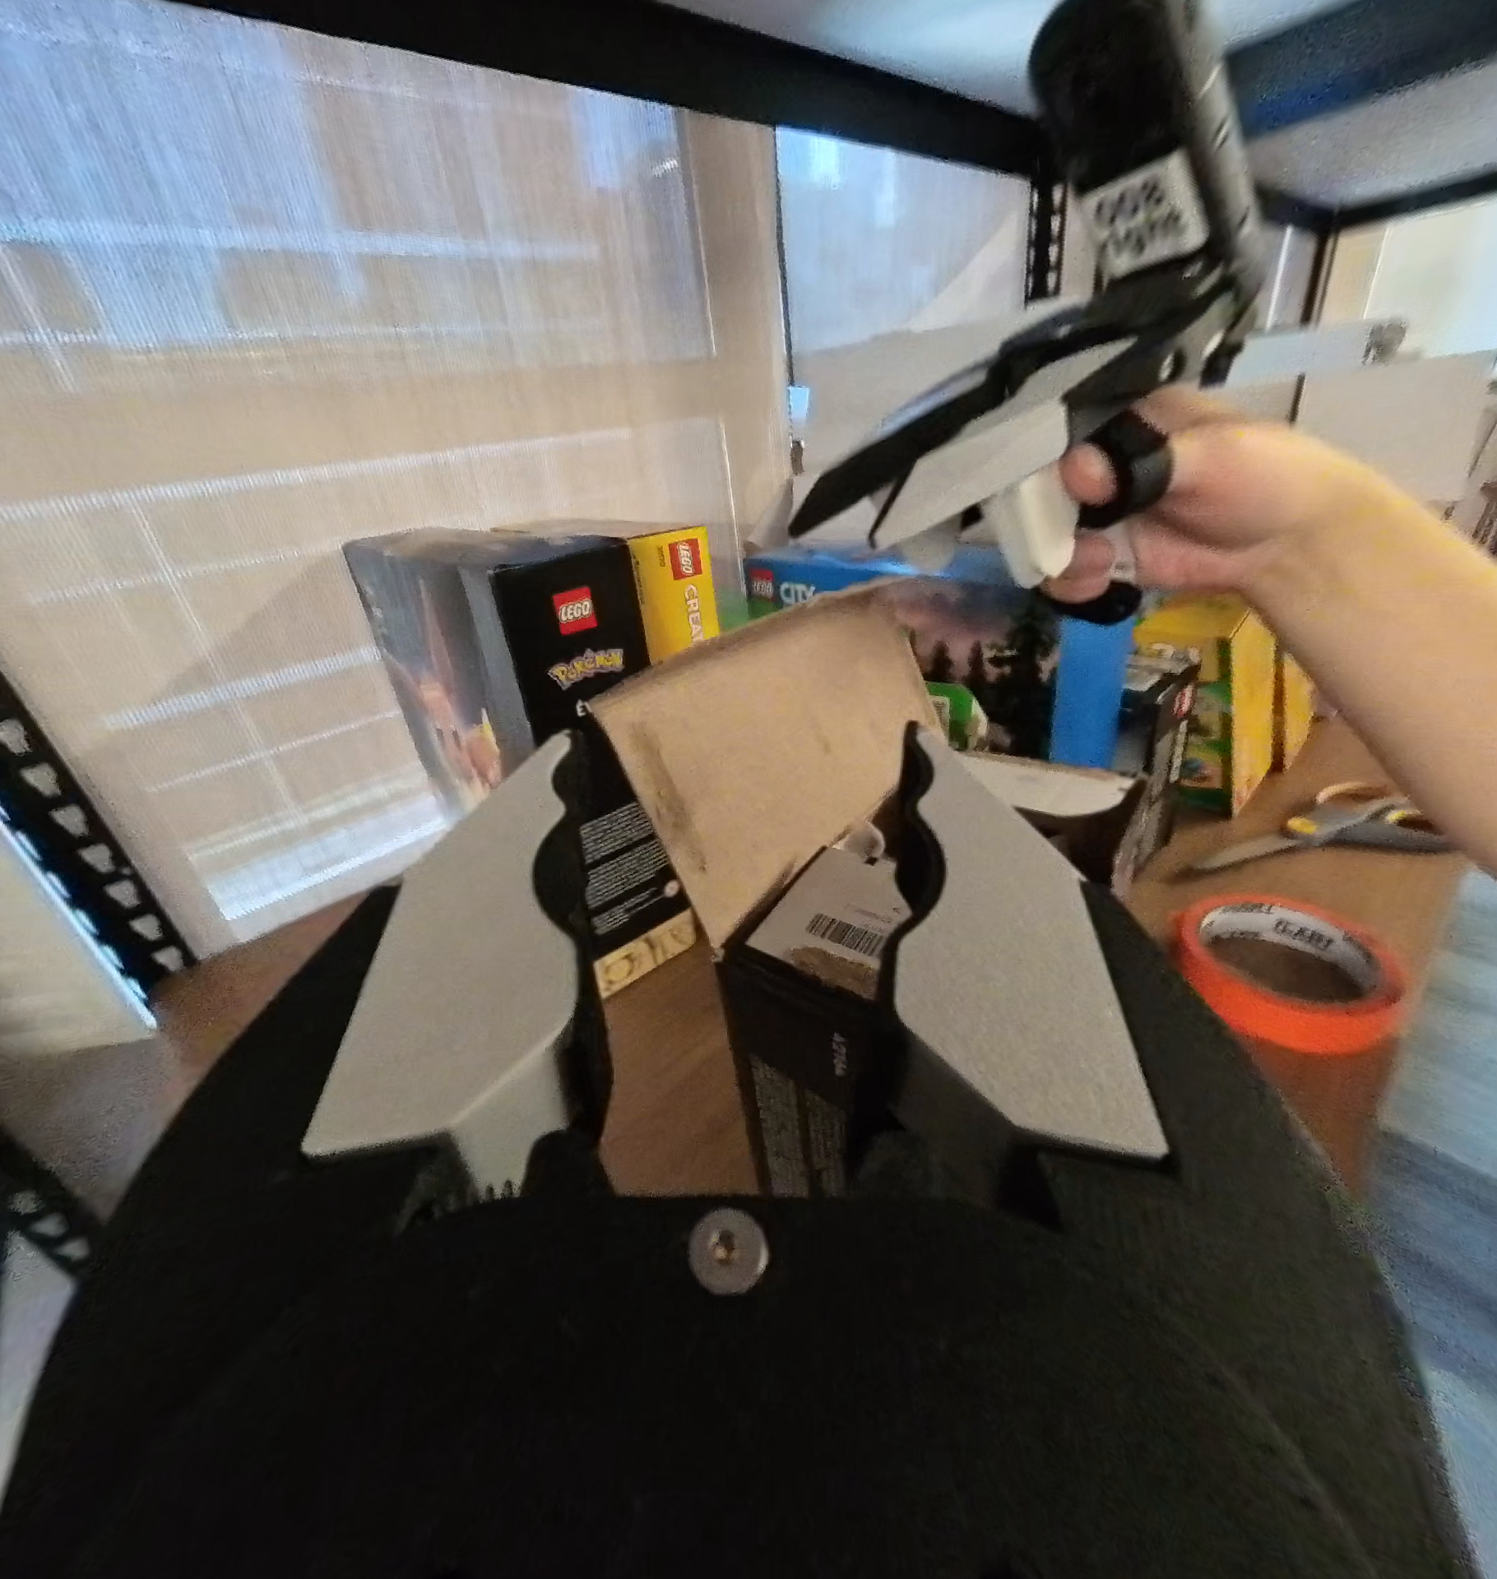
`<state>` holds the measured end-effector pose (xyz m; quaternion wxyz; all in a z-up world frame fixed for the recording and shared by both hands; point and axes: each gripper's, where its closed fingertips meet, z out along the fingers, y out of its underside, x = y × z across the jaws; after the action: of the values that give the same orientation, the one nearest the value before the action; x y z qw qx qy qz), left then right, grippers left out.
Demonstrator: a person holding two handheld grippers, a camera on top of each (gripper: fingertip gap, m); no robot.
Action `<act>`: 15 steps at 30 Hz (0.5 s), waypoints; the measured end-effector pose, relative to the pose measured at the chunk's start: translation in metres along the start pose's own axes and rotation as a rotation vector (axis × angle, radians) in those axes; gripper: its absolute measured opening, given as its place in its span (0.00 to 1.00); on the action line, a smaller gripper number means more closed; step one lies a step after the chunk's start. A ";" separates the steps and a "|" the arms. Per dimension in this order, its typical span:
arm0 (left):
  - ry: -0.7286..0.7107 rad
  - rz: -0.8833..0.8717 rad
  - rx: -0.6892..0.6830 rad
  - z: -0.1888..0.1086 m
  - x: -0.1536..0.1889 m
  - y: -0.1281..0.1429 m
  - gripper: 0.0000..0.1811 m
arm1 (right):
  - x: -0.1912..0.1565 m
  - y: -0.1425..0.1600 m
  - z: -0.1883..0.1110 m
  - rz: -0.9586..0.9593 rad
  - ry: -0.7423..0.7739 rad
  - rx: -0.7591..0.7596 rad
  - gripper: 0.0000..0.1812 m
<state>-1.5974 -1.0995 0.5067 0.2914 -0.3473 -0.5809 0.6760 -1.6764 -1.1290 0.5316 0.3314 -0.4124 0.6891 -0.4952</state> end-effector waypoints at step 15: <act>0.134 -0.212 -0.140 -0.008 0.012 0.050 0.20 | -0.037 0.021 0.006 0.419 -0.455 -0.001 0.15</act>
<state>-1.5976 -1.0929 0.4553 0.3745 -0.3478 -0.6395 0.5743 -1.6601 -1.0947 0.5111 0.5717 -0.3616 0.6678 -0.3106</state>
